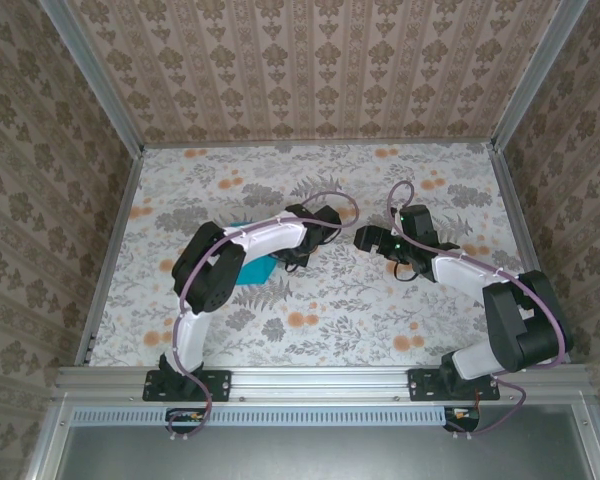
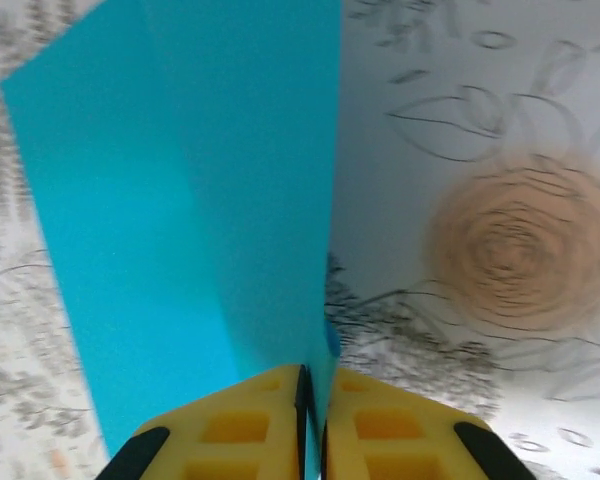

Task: Fold a paper plane with a square sheet of paper (pick it up from the middle)
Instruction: Turn over the paper at the center of the table.

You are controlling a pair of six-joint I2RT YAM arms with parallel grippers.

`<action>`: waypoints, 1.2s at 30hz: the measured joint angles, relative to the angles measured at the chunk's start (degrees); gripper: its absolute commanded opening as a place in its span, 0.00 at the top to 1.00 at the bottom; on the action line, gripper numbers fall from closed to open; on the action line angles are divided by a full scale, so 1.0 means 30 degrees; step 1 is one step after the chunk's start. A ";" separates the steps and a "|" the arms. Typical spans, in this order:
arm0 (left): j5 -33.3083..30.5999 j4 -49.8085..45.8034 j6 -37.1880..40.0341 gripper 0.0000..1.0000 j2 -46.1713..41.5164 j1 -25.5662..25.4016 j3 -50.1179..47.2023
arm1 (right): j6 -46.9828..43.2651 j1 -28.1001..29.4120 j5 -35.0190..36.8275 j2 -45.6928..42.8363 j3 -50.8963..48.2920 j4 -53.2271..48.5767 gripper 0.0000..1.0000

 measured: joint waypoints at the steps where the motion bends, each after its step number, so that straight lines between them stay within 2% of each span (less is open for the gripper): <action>1: 0.0532 0.0357 0.0015 0.83 0.0000 0.0000 -0.0109 | 0.0022 0.0000 0.0036 0.0000 0.0000 -0.0044 0.02; 7: 0.3344 0.2229 0.0211 0.78 0.0000 0.0000 -0.0663 | 0.0095 -0.0007 0.0197 0.0000 0.0000 -0.0051 0.02; 11: 0.4488 0.3249 0.0306 0.72 -0.0379 0.0168 -0.1297 | 0.0248 -0.0022 0.0226 0.0000 0.0000 -0.0058 0.02; 19: 0.7606 0.5858 0.0423 0.45 -0.1712 0.0867 -0.3111 | 0.0313 -0.0022 0.0219 0.0007 0.0000 -0.0051 0.02; 22: 0.8757 0.6958 0.0430 0.42 -0.2055 0.0903 -0.3650 | 0.0328 -0.0022 0.0182 0.0080 0.0000 -0.0044 0.03; 25: 0.9610 0.7919 0.0430 0.46 -0.2368 0.0998 -0.4167 | 0.0401 -0.0022 -0.0189 0.0372 0.0000 0.0044 0.09; 30: 1.0593 0.9063 0.0291 0.72 -0.2776 0.1275 -0.5034 | 0.0882 0.0270 -0.1472 0.1770 0.0342 0.0408 0.32; 34: 1.1038 0.9843 0.0087 0.84 -0.3067 0.1443 -0.5741 | 0.1450 0.1333 -0.2426 0.3169 0.1464 0.0379 0.49; 36: 1.1198 1.0185 -0.0007 0.87 -0.3198 0.1464 -0.6076 | 0.1792 0.2033 -0.2798 0.3789 0.2186 0.0386 0.57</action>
